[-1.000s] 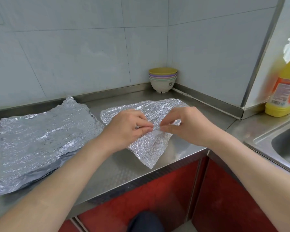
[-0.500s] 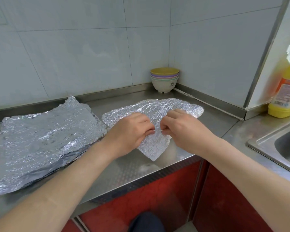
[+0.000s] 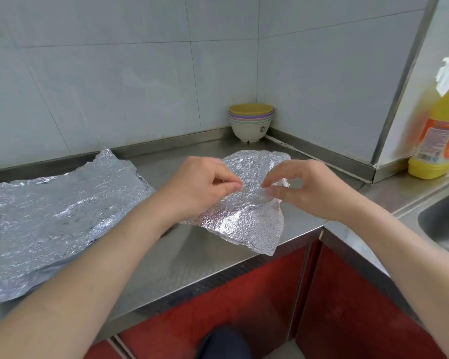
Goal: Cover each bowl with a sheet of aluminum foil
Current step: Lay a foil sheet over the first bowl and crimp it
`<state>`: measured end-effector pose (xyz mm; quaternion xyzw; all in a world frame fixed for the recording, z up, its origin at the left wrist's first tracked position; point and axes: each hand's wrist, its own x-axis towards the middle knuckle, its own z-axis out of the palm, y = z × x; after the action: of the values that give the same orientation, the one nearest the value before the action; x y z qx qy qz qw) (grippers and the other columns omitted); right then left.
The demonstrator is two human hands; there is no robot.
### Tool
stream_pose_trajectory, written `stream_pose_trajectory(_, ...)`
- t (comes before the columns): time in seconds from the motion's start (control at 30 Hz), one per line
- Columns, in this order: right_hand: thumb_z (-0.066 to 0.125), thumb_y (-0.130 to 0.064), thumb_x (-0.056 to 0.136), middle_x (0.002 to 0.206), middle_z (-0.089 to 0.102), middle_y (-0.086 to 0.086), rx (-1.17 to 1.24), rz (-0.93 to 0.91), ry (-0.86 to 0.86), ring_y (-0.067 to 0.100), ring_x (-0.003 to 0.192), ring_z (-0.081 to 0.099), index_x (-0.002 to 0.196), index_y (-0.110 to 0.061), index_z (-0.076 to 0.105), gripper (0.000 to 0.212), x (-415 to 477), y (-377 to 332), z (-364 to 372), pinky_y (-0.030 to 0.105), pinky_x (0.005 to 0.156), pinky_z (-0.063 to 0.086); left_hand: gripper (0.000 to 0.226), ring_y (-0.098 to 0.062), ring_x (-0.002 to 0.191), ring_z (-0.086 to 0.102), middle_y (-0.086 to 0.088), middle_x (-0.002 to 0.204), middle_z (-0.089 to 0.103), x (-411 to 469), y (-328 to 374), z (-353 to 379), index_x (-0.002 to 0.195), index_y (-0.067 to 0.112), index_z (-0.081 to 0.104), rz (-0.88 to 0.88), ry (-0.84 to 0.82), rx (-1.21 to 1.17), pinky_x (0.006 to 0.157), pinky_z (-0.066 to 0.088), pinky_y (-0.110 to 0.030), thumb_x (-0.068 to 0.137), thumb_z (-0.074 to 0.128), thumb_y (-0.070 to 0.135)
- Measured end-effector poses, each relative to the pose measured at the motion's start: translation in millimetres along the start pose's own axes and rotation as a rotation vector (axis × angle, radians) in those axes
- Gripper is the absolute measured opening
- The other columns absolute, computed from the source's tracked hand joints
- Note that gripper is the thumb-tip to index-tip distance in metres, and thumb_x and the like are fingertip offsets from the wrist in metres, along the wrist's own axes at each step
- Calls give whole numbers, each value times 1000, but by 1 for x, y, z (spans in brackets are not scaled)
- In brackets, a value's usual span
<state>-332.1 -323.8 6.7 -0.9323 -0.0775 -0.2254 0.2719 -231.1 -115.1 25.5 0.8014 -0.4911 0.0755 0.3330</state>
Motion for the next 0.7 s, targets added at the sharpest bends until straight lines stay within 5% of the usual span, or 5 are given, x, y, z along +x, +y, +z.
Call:
stream_pose_trajectory(0.17,77,-25,80,86,68,-12,-10,-96,-50,3,78,61,86,-27,78,6,-1,-9,22,8,69,40,11,-8,77,63,5,83,70,-5,-7,20,89,22,79,-31,-110,-123,74,50,-33,78,77,26)
stream_pose_trajectory(0.27,79,-27,78,85,68,-10,12,-91,-29,5,76,62,84,-24,78,7,-4,-7,23,17,70,46,15,-9,81,62,9,82,69,-13,-13,23,86,24,79,-12,-38,-157,76,49,-32,74,77,33)
stream_pose_trajectory(0.5,81,-28,75,87,61,-9,-131,-137,12,11,81,60,85,-23,77,12,-3,-12,29,37,76,50,24,-5,77,57,10,81,66,-21,-24,26,89,20,79,219,29,86,71,47,-26,80,69,41)
stream_pose_trajectory(0.7,78,-16,78,80,60,-2,-296,-203,17,23,77,58,84,-16,70,10,1,-12,39,37,66,47,25,-21,72,56,-3,81,62,-20,-24,36,85,8,70,426,81,424,69,45,-30,93,56,26)
